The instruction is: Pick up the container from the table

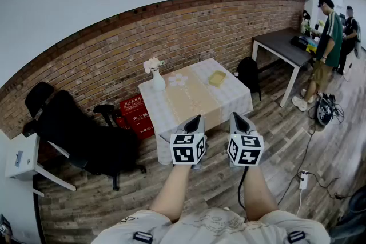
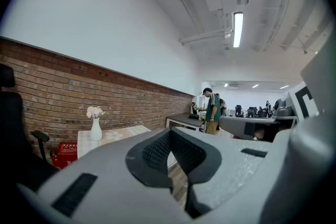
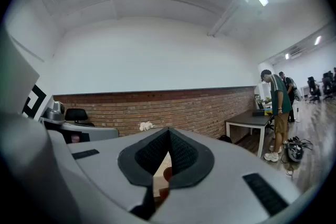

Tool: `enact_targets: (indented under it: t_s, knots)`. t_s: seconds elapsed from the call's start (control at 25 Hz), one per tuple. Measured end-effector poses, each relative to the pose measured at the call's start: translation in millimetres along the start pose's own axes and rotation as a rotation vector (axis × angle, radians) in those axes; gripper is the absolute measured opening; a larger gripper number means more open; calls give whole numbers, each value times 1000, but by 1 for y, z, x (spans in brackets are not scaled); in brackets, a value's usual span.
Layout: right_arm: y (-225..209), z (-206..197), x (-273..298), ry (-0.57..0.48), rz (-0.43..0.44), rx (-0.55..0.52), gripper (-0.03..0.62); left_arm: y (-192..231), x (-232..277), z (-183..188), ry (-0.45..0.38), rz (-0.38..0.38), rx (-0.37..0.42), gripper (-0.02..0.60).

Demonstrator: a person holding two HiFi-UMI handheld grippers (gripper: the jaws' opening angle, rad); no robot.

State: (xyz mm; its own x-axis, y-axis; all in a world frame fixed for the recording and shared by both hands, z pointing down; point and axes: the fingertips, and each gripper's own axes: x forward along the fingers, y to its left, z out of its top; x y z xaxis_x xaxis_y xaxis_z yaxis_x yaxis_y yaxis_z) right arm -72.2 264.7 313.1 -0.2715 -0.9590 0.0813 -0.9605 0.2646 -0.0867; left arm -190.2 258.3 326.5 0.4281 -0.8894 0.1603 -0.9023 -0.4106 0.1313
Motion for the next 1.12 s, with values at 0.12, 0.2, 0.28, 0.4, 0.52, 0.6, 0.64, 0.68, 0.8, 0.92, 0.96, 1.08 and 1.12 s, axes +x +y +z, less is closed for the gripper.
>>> enact_targets:
  t_s: [0.12,0.2,0.28,0.4,0.52,0.6,0.64,0.68,0.8,0.92,0.96,1.08,1.12]
  knots:
    - [-8,-1,4,4,-2,8,-9,-1,6,-2,2,4,-2,5]
    - [-14,-1,6,6,0,13,-9,-3,10,-3,4,3,-2,5]
    - [-19,0,9,10,1,13,-9,-6,15,-1,3,3,-1,5]
    - [-25,3,9,1,10,26,-9,-11,21,-1,4,7,0,5]
    - [-33,7,8,-16,25,48,-9,-18,27,1,4,8,6,5]
    - [-40,8,9,-19,26,52,-9,-22,32,1,5,10,8,5]
    - [-44,8,9,-20,25,54,-9,-25,35,1,6,11,7,5]
    - [-49,8,10,-21,26,56,-9,-27,39,1,6,11,6,5]
    - [-65,9,10,-27,30,62,-9,-40,52,1,3,9,10,5]
    - [-83,10,9,-32,38,63,-9,-57,65,4,-8,13,23,5]
    - [-88,10,9,-31,42,61,-9,-62,70,5,-11,13,27,5]
    - [-105,5,9,-26,50,58,-9,-79,82,3,-17,11,31,5]
    - [-111,3,9,-23,50,62,-9,-84,86,0,-15,10,31,5]
